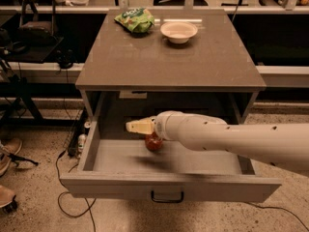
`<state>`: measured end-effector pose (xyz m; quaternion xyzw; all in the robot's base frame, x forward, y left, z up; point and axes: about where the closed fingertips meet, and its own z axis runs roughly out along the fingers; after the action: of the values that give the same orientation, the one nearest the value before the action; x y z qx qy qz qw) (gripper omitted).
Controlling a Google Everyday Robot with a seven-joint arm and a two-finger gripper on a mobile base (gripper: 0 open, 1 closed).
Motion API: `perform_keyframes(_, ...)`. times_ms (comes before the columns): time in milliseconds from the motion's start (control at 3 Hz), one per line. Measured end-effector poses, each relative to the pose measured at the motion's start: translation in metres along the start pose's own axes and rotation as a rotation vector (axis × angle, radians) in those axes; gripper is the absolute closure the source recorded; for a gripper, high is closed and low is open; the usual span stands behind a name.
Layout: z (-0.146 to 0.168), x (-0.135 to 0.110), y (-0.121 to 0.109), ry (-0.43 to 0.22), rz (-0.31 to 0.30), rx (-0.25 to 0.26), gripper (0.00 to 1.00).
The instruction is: Place coke can into top drawer
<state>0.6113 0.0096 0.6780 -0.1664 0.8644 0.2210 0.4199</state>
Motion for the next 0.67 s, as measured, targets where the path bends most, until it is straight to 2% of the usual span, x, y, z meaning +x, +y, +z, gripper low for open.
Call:
perform_keyframes(333,-0.022,-0.011,-0.019,-0.068,0.034,0.039,0.0)
perform_keyframes(667,-0.066,-0.033,-0.054,-0.174,0.076,0.105,0.0)
